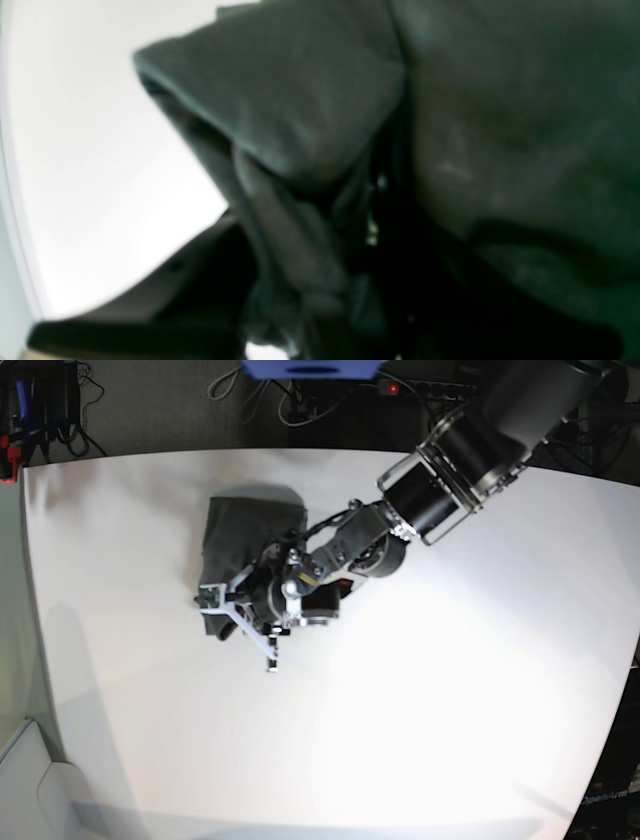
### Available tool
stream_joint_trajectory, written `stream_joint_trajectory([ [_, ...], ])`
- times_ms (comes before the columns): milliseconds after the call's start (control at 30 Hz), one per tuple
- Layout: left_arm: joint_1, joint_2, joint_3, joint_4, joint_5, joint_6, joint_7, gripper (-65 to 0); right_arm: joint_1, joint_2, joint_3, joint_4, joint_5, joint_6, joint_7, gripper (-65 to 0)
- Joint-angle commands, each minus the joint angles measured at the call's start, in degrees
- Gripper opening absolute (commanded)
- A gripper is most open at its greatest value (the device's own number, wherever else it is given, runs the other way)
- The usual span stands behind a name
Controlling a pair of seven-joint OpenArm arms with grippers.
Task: Layout the t-shirt on the table in an organized manner, then fold the t-shirt properly
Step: 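Fold the bundle end over with the left gripper toward the right gripper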
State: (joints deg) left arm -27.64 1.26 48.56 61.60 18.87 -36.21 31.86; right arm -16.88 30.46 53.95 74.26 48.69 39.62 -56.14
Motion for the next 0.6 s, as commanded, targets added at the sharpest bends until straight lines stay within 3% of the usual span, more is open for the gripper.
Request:
stream_joint_trajectory([
  [0,0.1,0.0,0.5,-0.1,0.7,-1.9,1.8,-61.3,0.0,1.8,0.3,1.0,1.2,0.4,1.2,-48.8],
  [133,0.3,0.0,0.3,-0.1,3.4,-1.9,1.9,-58.8,0.0,0.8,0.2,1.1,1.2,0.4,1.3,-48.8],
  [200,0.3,0.0,0.2,-0.1,4.6,-1.8,1.9,-51.1,0.0,0.5,0.2,2.4,1.2,0.4,1.3,-48.8],
  [400,0.3,-0.1,-0.1,1.9,8.5,-0.9,1.9,-10.4,-1.1,-2.3,0.1,10.1,1.1,0.4,0.9,-48.8],
  [467,0.3,-0.3,-0.1,4.3,9.7,1.7,1.9,-3.4,-1.3,-3.0,0.1,11.8,1.1,0.4,0.8,-48.8],
  [567,0.3,-0.4,-1.7,6.9,10.3,4.3,1.9,-2.6,-1.3,-4.3,0.1,13.3,1.0,0.4,0.8,-48.8],
])
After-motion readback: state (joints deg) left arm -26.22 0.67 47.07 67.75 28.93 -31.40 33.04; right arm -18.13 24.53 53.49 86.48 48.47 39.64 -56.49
